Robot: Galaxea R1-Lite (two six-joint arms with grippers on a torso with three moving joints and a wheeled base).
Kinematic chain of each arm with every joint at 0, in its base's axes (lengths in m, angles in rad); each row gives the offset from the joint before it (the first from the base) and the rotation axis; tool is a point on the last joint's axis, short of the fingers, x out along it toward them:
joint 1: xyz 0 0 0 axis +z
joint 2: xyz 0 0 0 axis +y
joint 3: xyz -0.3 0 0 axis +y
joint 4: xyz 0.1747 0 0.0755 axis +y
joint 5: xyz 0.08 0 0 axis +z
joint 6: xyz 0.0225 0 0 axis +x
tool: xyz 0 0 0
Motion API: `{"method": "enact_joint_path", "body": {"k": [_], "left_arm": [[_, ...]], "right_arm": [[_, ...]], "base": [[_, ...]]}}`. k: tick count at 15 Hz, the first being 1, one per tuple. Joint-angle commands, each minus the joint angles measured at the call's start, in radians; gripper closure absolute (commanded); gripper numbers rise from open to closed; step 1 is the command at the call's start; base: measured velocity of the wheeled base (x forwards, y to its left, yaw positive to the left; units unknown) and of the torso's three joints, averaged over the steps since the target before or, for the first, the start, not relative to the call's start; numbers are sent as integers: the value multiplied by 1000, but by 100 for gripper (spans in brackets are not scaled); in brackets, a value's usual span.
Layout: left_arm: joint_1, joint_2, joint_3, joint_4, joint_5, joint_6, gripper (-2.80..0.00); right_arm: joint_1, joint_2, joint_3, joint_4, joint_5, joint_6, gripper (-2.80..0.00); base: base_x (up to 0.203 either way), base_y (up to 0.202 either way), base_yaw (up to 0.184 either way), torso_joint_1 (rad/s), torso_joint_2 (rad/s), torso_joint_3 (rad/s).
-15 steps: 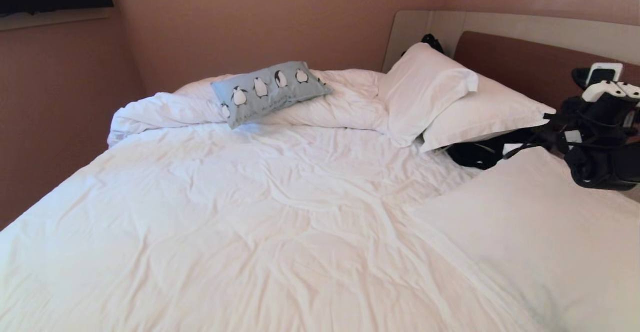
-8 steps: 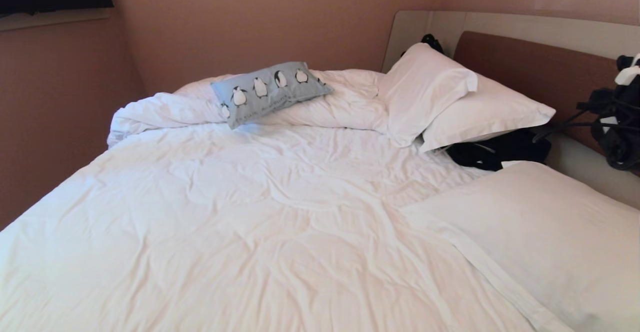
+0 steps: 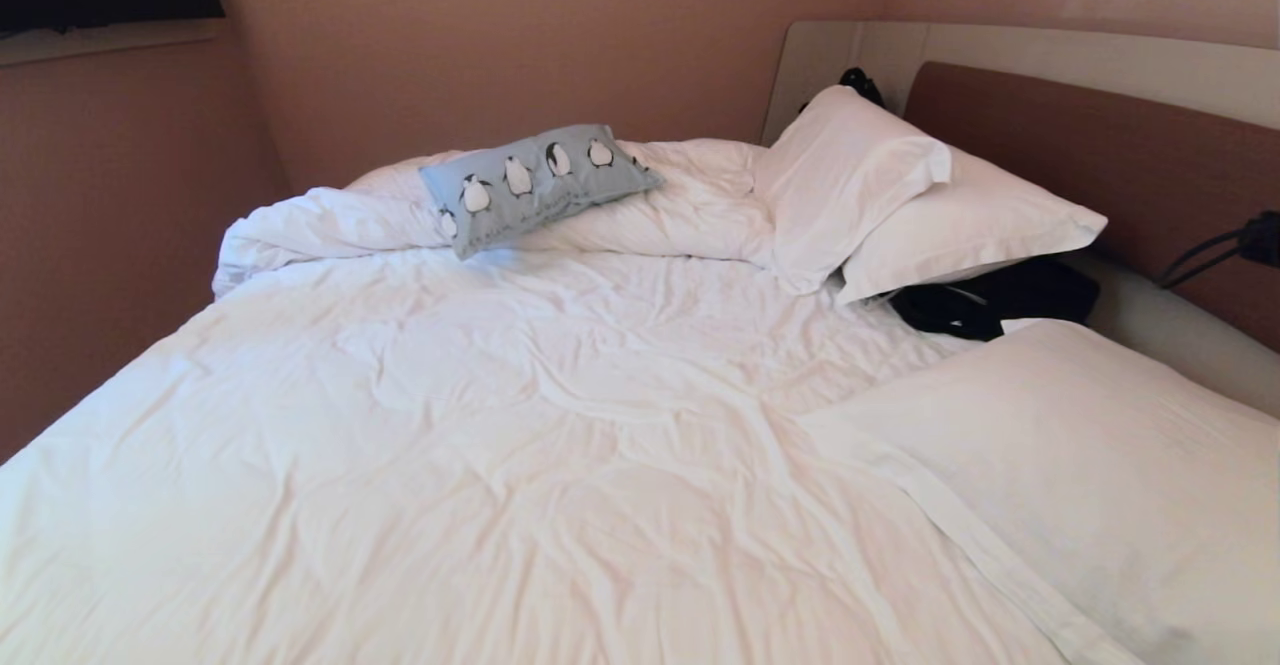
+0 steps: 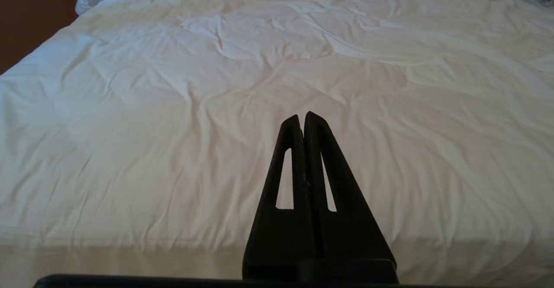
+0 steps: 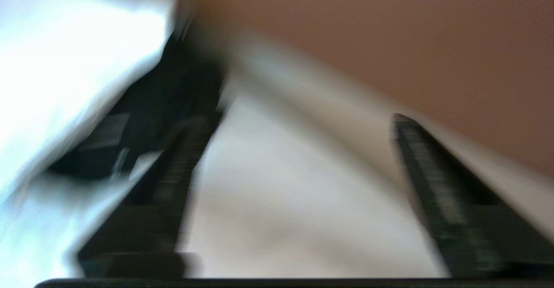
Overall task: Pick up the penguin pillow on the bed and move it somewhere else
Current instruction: Place the pillow at the bedside
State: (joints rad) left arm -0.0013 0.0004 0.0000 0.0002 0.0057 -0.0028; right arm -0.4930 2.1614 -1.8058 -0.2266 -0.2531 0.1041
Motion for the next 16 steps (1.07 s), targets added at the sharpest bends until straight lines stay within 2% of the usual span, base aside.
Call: {"method": "enact_joint_path", "body": {"k": [1,6,10,11,13,14,16], "left_arm": [[0,0,0,0,0,0,0],[0,0,0,0,0,0,0],[0,0,0,0,0,0,0],[0,0,2,0,0,0,0],[0,0,0,0,0,0,0],[0,0,0,0,0,0,0],[0,0,0,0,0,0,0]], "right_arm": [[-4,-20,11,547,480,9,0],[6,-31,9,559,478,12,0],[91,-66,26,624,456,10,0],[114,-72,43,624,427,7,0],[164,-70,73,617,296,-18,0],[188,-71,95,605,257,-32,0],[222,-71,106,561,239,-62,0]], "base": [[0,0,0,0,0,0],[0,0,0,0,0,0],[0,0,0,0,0,0],[0,0,0,0,0,0],[0,0,0,0,0,0],[0,0,0,0,0,0],[0,0,0,0,0,0]]}}
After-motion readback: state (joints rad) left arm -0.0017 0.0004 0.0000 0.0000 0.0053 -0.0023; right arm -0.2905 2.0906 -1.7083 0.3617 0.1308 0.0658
